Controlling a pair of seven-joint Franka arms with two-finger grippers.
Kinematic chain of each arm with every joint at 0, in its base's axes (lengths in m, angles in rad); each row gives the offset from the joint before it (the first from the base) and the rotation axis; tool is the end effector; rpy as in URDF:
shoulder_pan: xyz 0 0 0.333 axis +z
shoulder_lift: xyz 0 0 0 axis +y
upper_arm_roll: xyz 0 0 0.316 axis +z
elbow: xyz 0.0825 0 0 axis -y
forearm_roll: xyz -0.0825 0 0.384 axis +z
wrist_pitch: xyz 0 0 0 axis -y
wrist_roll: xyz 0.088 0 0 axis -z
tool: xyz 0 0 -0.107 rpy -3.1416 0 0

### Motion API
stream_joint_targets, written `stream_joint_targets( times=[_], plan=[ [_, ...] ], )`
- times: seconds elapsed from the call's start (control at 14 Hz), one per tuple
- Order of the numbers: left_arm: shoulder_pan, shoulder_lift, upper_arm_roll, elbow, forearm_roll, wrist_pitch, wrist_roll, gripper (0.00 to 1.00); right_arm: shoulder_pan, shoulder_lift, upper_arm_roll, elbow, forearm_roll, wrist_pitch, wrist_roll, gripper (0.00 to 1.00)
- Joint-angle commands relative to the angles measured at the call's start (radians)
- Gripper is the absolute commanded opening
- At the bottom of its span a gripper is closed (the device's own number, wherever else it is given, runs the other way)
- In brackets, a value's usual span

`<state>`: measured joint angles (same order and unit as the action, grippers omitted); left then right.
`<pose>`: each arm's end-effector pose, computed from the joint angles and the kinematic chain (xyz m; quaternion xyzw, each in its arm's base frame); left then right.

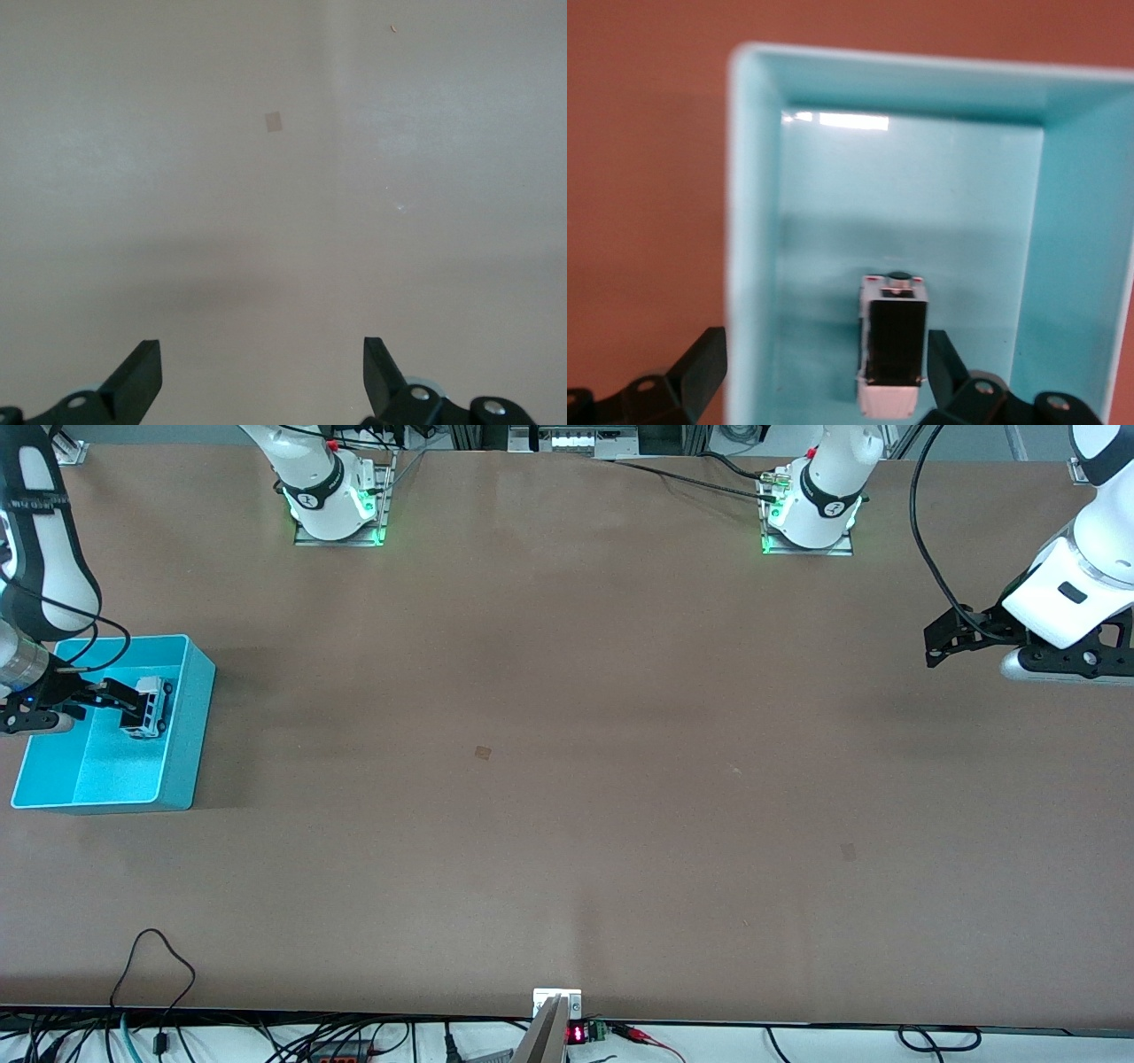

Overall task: Wind and store white jeep toy
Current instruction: 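Lower the jeep into the bin and open the right gripper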

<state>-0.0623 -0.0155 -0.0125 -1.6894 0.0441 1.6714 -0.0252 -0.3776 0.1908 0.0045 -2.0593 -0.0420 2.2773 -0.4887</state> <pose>0.5546 -0.0373 0.5857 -0.9994 0.0270 0.0001 0.0221 0.5419 -0.2133 0.3460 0.9973 0.0711 0.0058 0.0200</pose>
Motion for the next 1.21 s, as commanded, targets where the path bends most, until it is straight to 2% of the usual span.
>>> stream_joint_targets(
  times=[0.0,0.36,0.64,0.86,1.14],
  plan=[
    [-0.004,0.003,0.006,0.020,-0.007,-0.019,0.002,1.00,0.068,-0.045,-0.001,0.057,-0.015,-0.137,0.009,1.00],
    [-0.014,0.003,0.002,0.022,-0.007,-0.019,-0.012,1.00,0.221,-0.048,-0.001,0.169,-0.009,-0.278,0.094,1.00],
    [-0.013,0.003,-0.001,0.022,-0.007,-0.019,-0.004,1.00,0.290,-0.095,-0.001,0.209,-0.007,-0.346,0.169,1.00],
    [-0.013,0.002,-0.001,0.022,-0.007,-0.021,-0.002,1.00,0.347,-0.143,-0.001,0.261,-0.007,-0.467,0.252,1.00],
    [-0.011,0.002,-0.001,0.022,-0.007,-0.021,-0.004,1.00,0.359,-0.206,-0.001,0.298,0.001,-0.519,0.274,1.00]
  ],
)
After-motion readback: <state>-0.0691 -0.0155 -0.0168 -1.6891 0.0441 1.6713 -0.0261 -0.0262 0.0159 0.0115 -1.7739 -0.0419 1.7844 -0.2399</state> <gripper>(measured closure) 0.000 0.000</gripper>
